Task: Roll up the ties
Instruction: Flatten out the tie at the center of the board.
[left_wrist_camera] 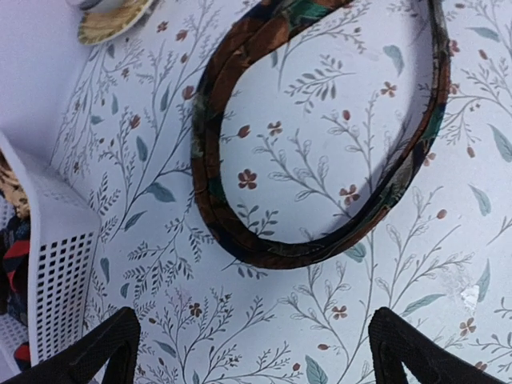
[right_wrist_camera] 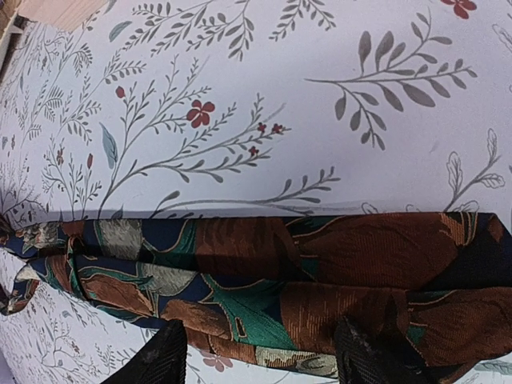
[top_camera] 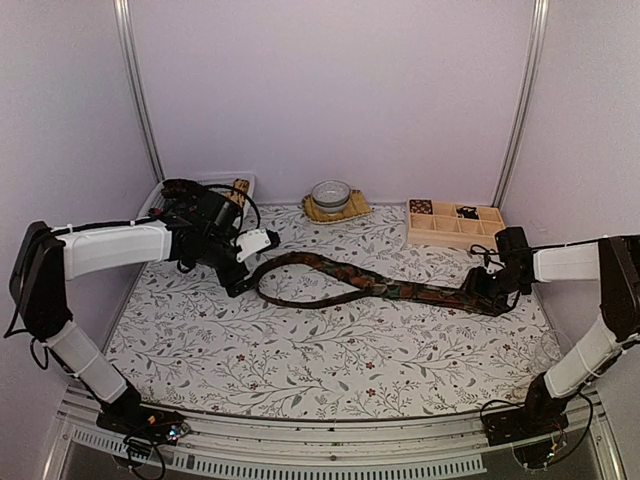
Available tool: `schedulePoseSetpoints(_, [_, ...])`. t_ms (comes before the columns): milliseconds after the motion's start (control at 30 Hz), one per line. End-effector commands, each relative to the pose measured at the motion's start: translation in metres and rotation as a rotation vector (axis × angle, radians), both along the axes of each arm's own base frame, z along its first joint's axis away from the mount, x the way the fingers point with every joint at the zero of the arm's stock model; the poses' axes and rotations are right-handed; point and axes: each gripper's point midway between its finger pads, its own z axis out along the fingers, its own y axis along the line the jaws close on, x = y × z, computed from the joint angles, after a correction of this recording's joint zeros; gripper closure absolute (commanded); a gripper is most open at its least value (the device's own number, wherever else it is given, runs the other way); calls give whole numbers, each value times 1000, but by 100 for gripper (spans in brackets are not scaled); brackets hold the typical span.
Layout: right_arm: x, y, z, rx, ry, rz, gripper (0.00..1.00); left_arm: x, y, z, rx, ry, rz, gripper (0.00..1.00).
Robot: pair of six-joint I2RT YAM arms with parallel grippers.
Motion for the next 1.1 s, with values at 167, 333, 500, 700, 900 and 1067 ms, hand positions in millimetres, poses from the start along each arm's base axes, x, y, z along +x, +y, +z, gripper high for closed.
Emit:
schedulePoseSetpoints(167, [9,18,58,75,-111,66,36,-18,-40,-28,105,-51,-385,0])
schedulePoseSetpoints(333, [12,32,80,80,-177,124,36,-7,-40,-57,179,-53,-451,6])
schedulePoseSetpoints(500, [4,49,79,92,-174,178,36,9,-45,-82,208,-30,-435,21])
schedulePoseSetpoints(700, [-12,72,56,78,-112,261,36,15,-45,-85,222,-15,-432,51])
schedulePoseSetpoints(900, [-14,92,46,65,-87,319,37,16,-39,-76,253,30,-377,100])
schedulePoseSetpoints(1067, [-14,118,40,38,-78,394,37,4,-44,-59,278,123,-267,100])
